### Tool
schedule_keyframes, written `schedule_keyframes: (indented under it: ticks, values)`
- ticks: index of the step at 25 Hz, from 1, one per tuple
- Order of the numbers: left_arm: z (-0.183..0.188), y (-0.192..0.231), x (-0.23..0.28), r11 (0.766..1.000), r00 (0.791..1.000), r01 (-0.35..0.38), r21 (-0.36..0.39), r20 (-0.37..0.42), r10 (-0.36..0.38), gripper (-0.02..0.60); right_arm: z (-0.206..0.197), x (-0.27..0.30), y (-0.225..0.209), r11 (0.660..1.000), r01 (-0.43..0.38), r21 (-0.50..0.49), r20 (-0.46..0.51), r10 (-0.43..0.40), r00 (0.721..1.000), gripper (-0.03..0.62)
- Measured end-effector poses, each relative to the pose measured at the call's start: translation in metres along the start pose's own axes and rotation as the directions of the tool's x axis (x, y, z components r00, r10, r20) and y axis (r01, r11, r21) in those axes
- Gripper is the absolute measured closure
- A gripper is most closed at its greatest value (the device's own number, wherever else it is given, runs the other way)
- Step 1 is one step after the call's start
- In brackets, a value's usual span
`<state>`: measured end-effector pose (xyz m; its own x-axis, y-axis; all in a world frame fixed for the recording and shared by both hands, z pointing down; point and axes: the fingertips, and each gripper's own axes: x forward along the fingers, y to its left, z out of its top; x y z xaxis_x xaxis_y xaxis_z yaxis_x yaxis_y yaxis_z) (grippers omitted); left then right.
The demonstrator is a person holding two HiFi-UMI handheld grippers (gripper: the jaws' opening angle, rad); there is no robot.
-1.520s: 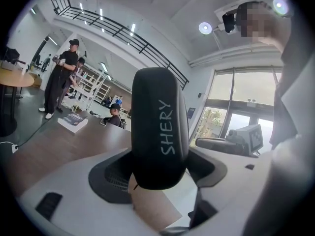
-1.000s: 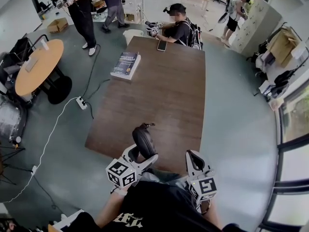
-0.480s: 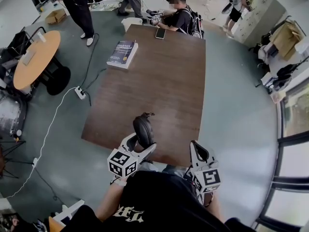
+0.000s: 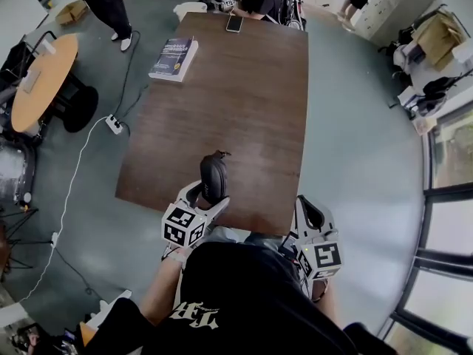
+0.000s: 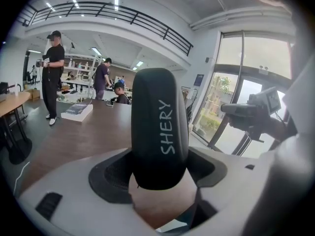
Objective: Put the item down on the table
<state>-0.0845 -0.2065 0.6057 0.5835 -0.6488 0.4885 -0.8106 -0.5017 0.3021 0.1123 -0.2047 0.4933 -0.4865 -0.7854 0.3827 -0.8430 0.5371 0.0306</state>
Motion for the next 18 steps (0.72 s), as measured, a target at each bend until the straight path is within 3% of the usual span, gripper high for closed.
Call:
schedule_keyframes:
  ticks: [7, 11, 13, 18]
  values:
    - [-0.042, 0.014, 0.031, 0.995, 0.984, -0.003, 0.098, -0.179, 0.02, 0.244, -0.001, -0.007, -0.026, 0.998, 0.053, 0.031, 0.014, -0.054, 0.998, 0.608]
    - [-0.084, 0.023, 0.052, 0.983, 0.943, 0.033, 0.179, -0.33, 0.029, 0.244, -0.004, -0.011, -0.039, 0.995, 0.086, 0.052, 0.011, -0.087, 0.996, 0.608]
    - [-0.1, 0.026, 0.059, 0.982, 0.919, 0.047, 0.181, -0.393, 0.028, 0.244, -0.005, -0.012, -0.043, 0.994, 0.094, 0.06, 0.011, -0.095, 0.995, 0.608]
    - [-0.12, 0.034, 0.071, 0.987, 0.891, 0.045, 0.157, -0.454, 0.032, 0.244, -0.011, -0.011, -0.045, 0.991, 0.103, 0.086, -0.001, -0.103, 0.995, 0.608]
